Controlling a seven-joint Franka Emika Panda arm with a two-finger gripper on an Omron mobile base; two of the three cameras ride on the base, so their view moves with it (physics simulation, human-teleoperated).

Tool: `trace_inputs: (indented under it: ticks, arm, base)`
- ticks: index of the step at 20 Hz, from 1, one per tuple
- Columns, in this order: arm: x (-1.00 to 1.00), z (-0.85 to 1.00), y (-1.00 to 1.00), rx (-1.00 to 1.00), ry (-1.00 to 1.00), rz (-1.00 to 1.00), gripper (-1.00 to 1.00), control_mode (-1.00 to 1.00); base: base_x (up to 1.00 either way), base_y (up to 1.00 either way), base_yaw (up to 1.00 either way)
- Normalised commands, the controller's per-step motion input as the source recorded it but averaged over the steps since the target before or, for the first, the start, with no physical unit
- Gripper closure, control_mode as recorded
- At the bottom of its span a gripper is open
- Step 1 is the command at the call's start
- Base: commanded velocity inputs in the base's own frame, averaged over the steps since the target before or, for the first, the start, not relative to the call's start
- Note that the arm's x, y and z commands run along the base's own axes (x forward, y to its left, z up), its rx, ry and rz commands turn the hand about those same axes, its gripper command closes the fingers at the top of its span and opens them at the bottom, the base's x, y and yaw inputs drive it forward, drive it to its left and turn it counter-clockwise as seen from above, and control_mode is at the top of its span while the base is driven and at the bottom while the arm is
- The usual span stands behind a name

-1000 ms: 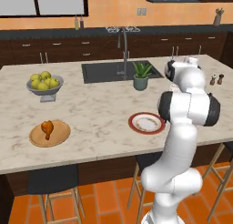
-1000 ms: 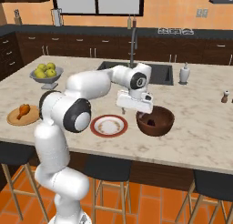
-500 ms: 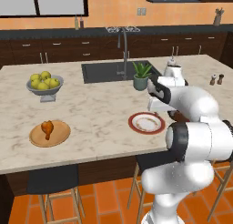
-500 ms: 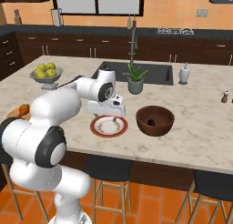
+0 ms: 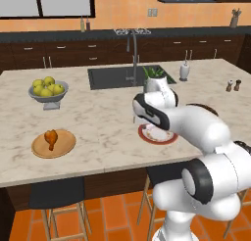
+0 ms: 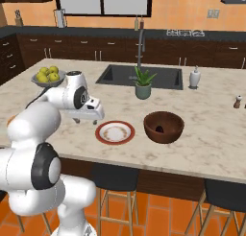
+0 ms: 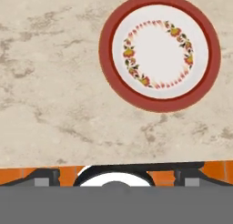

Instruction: Pick the chicken drumstick and eggplant from their plates and place them in the bowl. Then put the bowl in the fridge.

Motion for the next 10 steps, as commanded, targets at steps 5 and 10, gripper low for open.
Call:
trace_inputs:
  ticks: [5, 10]
  arm:
    - [0.15, 0.04, 1.00, -0.05, -0.03, -0.07, -1.00, -1.00]
    - [-0.16, 0.00, 1.00, 0.00, -0.04, 0.07, -1.00, -1.00]
  base:
    - [0.00, 0.00, 0.00]
    - [0.00, 0.00, 0.00]
